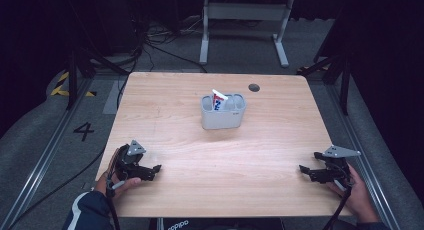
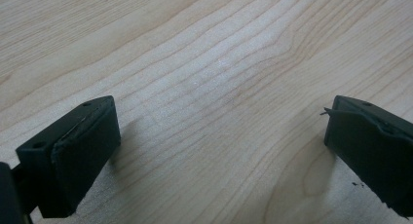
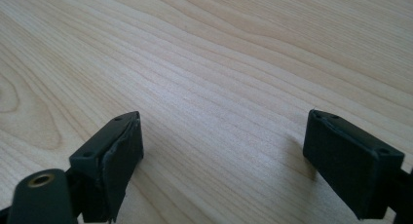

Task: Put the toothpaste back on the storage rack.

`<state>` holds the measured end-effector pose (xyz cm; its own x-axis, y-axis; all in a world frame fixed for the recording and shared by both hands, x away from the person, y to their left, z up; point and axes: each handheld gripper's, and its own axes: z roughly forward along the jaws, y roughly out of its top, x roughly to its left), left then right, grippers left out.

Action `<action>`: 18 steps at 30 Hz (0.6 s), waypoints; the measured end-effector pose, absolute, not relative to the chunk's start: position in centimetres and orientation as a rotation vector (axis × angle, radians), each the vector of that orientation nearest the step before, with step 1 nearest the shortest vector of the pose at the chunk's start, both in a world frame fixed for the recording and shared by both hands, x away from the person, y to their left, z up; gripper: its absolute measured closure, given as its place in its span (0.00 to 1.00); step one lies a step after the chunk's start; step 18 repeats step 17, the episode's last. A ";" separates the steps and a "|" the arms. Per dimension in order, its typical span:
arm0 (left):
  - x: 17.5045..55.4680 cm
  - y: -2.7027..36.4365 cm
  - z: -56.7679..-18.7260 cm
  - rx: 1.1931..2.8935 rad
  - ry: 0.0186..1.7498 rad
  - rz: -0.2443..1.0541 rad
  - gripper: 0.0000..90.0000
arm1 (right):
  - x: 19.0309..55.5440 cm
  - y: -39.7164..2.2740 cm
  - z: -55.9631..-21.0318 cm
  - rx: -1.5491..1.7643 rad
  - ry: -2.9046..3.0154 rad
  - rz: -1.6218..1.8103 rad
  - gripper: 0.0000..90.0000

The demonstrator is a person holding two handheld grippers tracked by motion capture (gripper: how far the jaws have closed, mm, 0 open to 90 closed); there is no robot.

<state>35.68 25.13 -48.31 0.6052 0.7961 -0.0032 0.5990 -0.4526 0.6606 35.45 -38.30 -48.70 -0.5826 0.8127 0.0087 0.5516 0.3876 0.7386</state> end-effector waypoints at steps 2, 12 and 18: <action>35.7 25.1 -48.3 2.207 1.093 0.410 0.00 | 35.4 -38.3 -48.7 1.185 2.298 1.017 0.17; 35.7 25.1 -48.3 2.201 1.101 0.406 0.00 | 35.5 -38.3 -48.7 1.193 2.296 1.008 0.14; 35.8 25.1 -48.3 2.207 1.088 0.420 0.00 | 35.5 -38.3 -48.7 1.195 2.295 1.005 0.14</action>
